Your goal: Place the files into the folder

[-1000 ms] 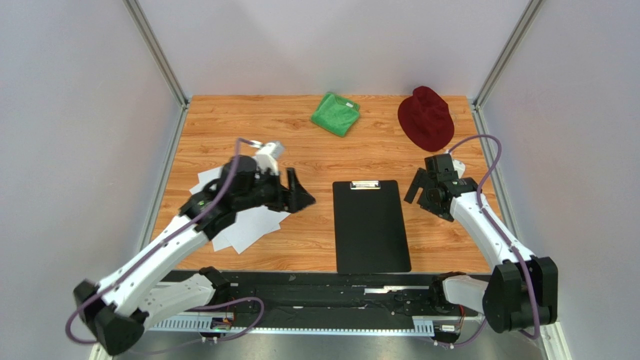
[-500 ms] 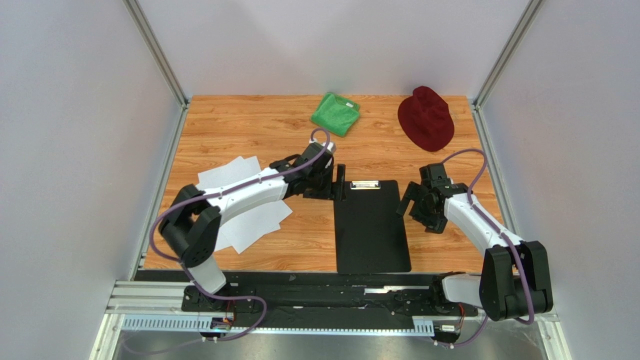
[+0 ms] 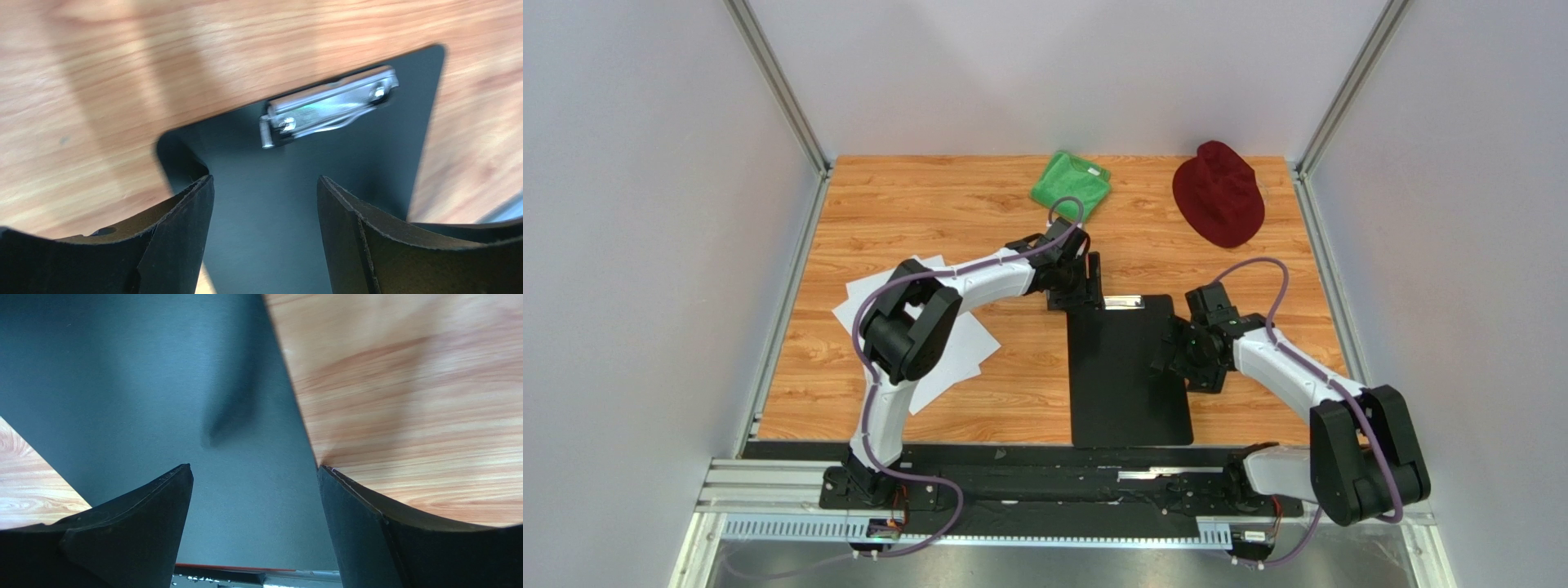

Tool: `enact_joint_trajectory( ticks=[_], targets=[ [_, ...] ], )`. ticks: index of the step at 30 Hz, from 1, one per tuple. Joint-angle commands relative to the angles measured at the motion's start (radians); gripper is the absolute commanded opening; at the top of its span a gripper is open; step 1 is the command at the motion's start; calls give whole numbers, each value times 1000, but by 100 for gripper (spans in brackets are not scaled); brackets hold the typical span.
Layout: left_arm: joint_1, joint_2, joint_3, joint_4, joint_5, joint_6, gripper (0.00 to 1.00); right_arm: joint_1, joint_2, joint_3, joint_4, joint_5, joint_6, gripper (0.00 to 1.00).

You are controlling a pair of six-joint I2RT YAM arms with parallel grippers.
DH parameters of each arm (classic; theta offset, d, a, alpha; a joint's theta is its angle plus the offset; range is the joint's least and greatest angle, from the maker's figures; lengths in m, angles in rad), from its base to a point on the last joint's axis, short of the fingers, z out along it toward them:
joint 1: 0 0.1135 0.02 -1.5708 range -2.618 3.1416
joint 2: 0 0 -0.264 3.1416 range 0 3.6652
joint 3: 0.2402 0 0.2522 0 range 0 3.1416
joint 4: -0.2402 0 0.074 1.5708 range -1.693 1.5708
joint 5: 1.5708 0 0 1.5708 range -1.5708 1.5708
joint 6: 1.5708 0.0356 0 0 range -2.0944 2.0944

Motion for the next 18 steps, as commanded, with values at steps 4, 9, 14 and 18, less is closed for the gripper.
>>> enact_joint_trajectory(
  ticks=[4,9,14,18],
  targets=[
    [37,175,170,-46,197,7,71,178,12,-135,335,-213,287,80],
    [63,210,368,-169,229,122,66,241,-187,-129,305,-209,300,81],
    [88,1,367,-276,109,231,73,237,-344,2,75,175,-26,91],
    [108,-248,143,-145,130,246,79,232,-228,105,163,230,-234,86]
  ],
)
